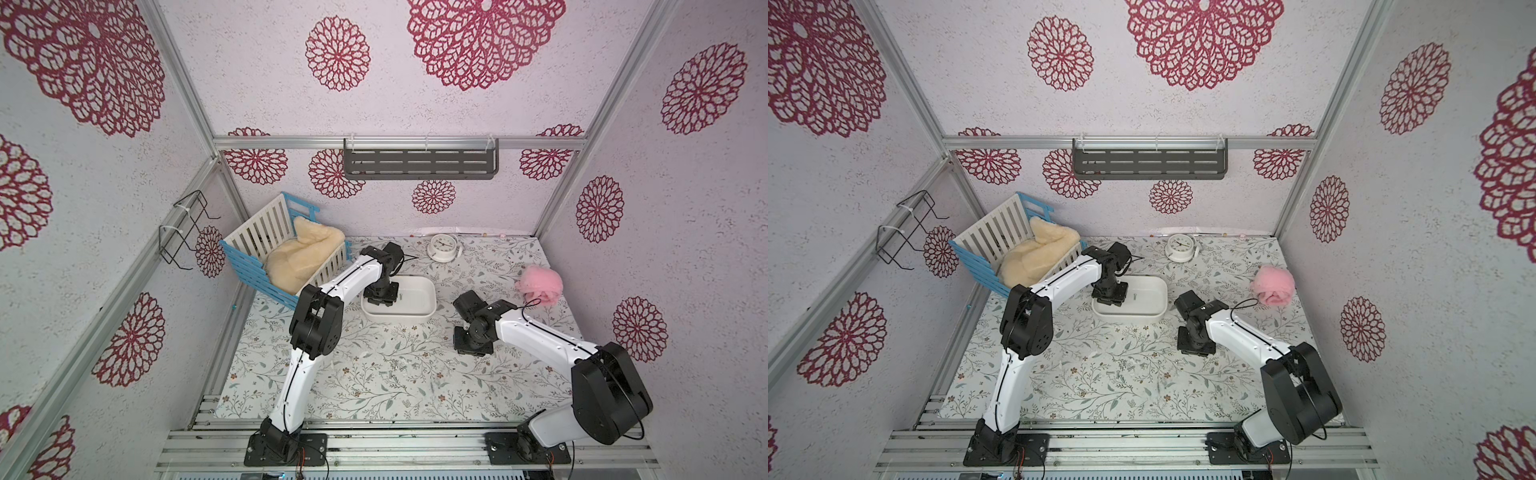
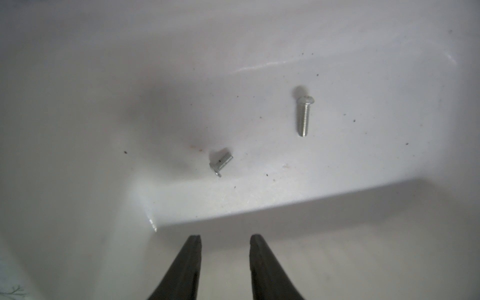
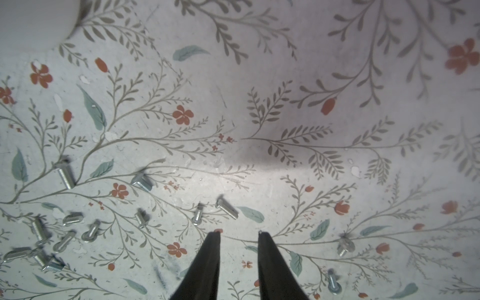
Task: Put the screws on the desktop into the storage box
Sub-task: Place the screw in the storage box, then pick up the screw from the center of the board.
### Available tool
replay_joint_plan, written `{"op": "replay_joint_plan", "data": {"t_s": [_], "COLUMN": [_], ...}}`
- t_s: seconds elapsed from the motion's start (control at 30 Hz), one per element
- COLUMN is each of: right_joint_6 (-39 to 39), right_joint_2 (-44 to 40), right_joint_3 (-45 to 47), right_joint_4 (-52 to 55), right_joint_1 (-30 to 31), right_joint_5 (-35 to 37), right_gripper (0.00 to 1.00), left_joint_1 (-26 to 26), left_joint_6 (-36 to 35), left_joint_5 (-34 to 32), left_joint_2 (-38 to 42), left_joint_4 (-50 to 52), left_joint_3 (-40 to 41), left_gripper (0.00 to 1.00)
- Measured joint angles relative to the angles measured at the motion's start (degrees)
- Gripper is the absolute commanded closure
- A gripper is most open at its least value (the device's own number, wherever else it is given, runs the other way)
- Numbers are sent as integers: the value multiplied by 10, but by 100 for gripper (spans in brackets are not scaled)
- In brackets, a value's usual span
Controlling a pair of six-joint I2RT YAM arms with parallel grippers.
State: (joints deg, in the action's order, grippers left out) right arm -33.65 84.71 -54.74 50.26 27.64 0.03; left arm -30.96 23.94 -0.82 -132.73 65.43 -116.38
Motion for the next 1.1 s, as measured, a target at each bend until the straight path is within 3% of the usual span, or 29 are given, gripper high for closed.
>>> {"op": "replay_joint_plan", "data": {"t_s": [0.17, 0.33, 0.5, 0.77, 1.1], "right_joint_6": [-5, -26, -56, -94, -94], "right_joint_2": [-1, -3, -3, 16, 93], "right_joint_3": [-17, -18, -13, 2, -37], "right_joint_4": [-2, -18, -42, -78, -89], "right_joint_1": [18, 57, 99, 125, 129], "right_joint_5": [-2, -10, -14, -12, 5], "right_gripper": [70, 70, 70, 66, 64], "left_joint_1": [0, 8, 30, 90, 138], "left_joint_6": [0, 0, 1, 1, -2], "left_joint_5": [-13, -24, -30, -15, 24], "left_joint_2": [71, 235, 365, 410, 439], "left_joint_4": [0, -4, -8, -17, -66], "left_joint_3": [19, 79, 189, 364, 432], "left_gripper": [59, 55, 54, 54, 54]}}
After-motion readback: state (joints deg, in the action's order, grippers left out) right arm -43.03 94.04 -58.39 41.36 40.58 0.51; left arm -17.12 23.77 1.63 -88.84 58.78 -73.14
